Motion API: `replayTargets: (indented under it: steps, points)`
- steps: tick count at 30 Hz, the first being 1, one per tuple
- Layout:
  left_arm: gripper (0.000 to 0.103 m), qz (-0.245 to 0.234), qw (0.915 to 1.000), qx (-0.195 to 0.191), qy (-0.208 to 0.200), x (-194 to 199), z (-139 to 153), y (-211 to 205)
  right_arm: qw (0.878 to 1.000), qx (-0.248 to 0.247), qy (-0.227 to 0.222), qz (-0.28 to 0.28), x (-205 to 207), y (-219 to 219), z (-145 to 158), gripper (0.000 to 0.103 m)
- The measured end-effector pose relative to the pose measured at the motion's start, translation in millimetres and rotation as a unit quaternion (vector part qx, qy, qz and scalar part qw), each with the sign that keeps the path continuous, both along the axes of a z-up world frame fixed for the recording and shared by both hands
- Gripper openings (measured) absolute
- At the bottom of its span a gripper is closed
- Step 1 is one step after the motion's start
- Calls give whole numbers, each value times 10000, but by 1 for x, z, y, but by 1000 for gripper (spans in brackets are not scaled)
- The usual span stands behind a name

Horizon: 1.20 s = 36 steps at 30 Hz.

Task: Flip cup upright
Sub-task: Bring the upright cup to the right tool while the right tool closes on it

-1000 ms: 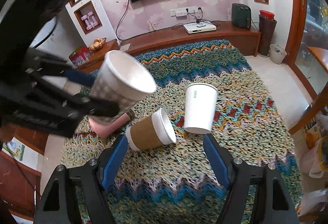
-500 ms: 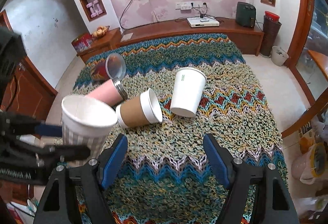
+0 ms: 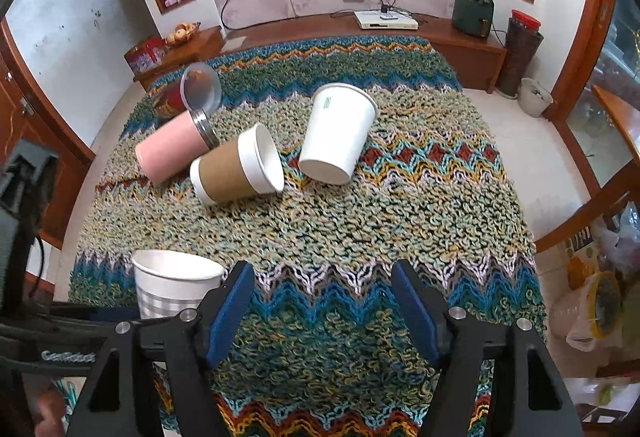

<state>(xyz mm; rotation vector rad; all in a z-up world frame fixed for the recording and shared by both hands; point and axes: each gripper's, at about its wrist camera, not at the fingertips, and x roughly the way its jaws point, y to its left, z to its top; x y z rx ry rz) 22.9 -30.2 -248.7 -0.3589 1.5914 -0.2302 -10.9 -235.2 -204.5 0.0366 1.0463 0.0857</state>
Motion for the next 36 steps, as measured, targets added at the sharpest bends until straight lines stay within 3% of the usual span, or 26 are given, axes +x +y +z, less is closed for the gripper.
replayTargets:
  steps: [3,9,16,19,22,31,36]
  points:
    - [65,191,9992,-145,320,-4,-17,-5,10000,-4,57,1,-2,-1,-3,72]
    - [65,442,9980,-279,362,-7,-18,-18,9999,19,128,-29,-4,-7,-8,72]
    - [68,501,9984,182,195,-7,-17,-26,9997,166,168,-12,-3,-10,-8,72]
    - [81,515,9980,332,123,-7,-13,-19,9996,217,190,34,-3,-9,-8,72]
    - [85,521,9976,462,7,-10,-8,-14,9992,345,209,77,-3,-10,-8,72]
    - [86,594,9963,586,-195,-28,11,3,9971,638,263,327,-5,-7,0,72]
    - [86,487,9937,897,-459,-47,35,19,9954,755,259,526,-9,2,11,72]
